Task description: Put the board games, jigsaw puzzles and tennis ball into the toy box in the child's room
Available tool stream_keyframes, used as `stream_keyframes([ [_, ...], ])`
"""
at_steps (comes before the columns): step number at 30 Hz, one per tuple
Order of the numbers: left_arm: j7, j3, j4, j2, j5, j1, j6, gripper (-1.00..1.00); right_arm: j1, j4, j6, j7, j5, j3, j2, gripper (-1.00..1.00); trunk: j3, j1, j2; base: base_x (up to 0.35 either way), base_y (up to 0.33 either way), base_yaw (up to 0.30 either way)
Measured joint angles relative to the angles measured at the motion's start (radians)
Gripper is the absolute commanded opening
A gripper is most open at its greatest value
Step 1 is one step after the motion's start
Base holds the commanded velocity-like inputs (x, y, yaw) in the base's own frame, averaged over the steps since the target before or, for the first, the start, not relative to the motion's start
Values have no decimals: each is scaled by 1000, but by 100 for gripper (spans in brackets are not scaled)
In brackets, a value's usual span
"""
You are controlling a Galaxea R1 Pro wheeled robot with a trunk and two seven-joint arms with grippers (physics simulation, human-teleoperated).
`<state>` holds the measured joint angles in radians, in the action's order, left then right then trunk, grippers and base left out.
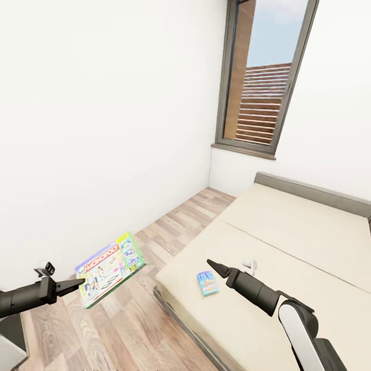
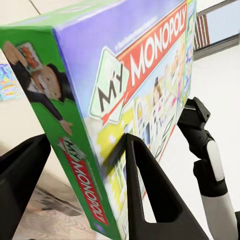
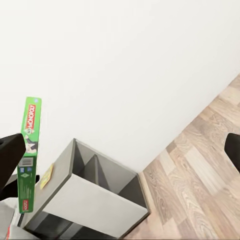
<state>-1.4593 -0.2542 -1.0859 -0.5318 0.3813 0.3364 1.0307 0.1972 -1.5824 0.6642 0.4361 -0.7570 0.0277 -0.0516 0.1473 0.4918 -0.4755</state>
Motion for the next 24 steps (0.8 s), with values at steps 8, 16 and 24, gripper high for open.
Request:
stream_keyframes([
  [8,0,-4,0,0,0,0,0,-100,0,0,0,0,0,0,0,100,-28,-31,56,0,0,286],
  [16,0,-5,0,0,0,0,0,-100,0,0,-1,0,0,0,0,100,-40,-42,78,0,0,286],
  [24,0,-5,0,0,0,0,-1,-100,0,0,-1,0,0,0,0,100,-43,-42,78,0,0,286],
])
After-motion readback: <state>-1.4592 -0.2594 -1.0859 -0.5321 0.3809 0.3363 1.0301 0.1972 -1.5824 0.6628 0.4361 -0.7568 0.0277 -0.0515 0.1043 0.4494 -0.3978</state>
